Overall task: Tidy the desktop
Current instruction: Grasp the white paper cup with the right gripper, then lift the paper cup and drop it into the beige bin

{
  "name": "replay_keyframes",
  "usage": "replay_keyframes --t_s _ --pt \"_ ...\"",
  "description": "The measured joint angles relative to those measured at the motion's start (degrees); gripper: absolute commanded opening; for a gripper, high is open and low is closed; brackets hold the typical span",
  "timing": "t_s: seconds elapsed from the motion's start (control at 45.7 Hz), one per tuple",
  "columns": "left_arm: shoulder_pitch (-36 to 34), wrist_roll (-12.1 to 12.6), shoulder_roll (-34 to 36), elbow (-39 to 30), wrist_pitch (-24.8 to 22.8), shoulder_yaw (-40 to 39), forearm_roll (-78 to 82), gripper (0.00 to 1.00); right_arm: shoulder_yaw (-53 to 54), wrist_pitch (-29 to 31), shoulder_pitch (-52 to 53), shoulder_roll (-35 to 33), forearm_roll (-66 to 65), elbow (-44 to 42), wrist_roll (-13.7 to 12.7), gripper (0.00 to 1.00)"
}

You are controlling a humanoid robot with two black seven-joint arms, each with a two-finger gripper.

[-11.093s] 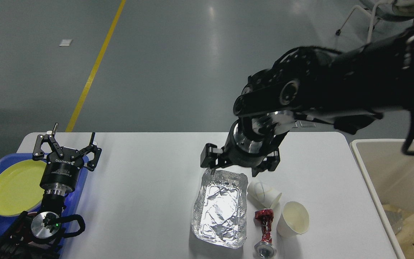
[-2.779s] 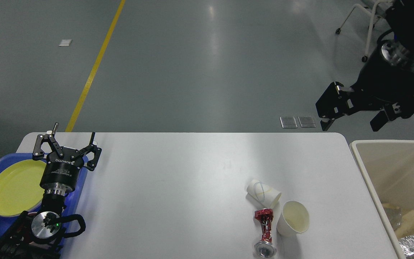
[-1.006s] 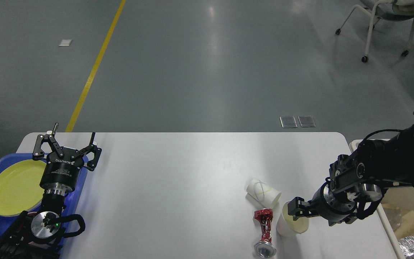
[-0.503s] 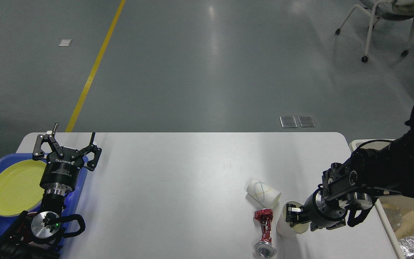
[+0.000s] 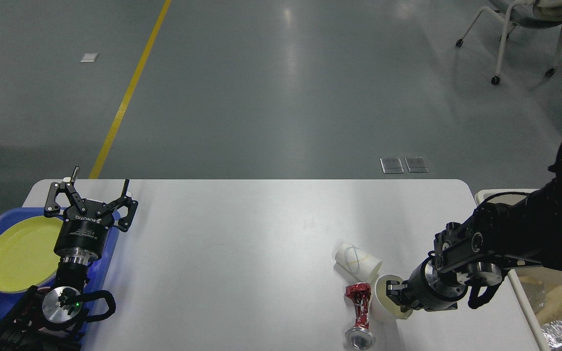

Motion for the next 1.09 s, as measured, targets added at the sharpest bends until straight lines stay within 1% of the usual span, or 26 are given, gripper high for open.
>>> replay_keyframes --t_s 0.197,0.328,0.372,0.503,0.656,0.678,0.853,0.941,1.094 --pt "0.0 0.0 0.0 0.0 0.0 0.0 0.0 0.96 0.0 0.7 1.2 -0.7 0.5 0.4 0.0 0.00" --pt "0.0 0.0 0.0 0.0 0.0 0.0 0.0 0.96 -0.7 3.3 5.7 -3.9 1.5 2.7 0.0 0.00" --pt "0.0 0.0 0.0 0.0 0.0 0.0 0.0 0.96 -1.0 5.0 7.7 -5.0 1.6 3.4 0.0 0.00" --pt "0.0 0.0 0.0 0.0 0.0 0.0 0.0 0.96 -2.9 12.8 16.3 -8.2 1.7 5.4 0.0 0.00" --pt "0.0 0.0 0.0 0.0 0.0 0.0 0.0 0.96 -6.2 22.2 29.6 -10.5 1.8 9.0 0.0 0.00" --pt "0.0 0.0 0.0 0.0 0.0 0.0 0.0 0.96 -7.0 24.7 32.9 -10.8 1.8 9.7 0.0 0.00" --pt "0.0 0.0 0.0 0.0 0.0 0.0 0.0 0.96 -9.8 37.1 47.7 -11.1 1.8 11.8 0.1 0.00" --pt "0.0 0.0 0.0 0.0 0.0 0.0 0.0 0.96 -10.0 39.7 50.7 -11.1 1.8 12.2 0.1 0.00" --pt "0.0 0.0 0.0 0.0 0.0 0.0 0.0 0.96 -10.9 39.1 51.4 -11.0 1.9 12.2 0.0 0.00"
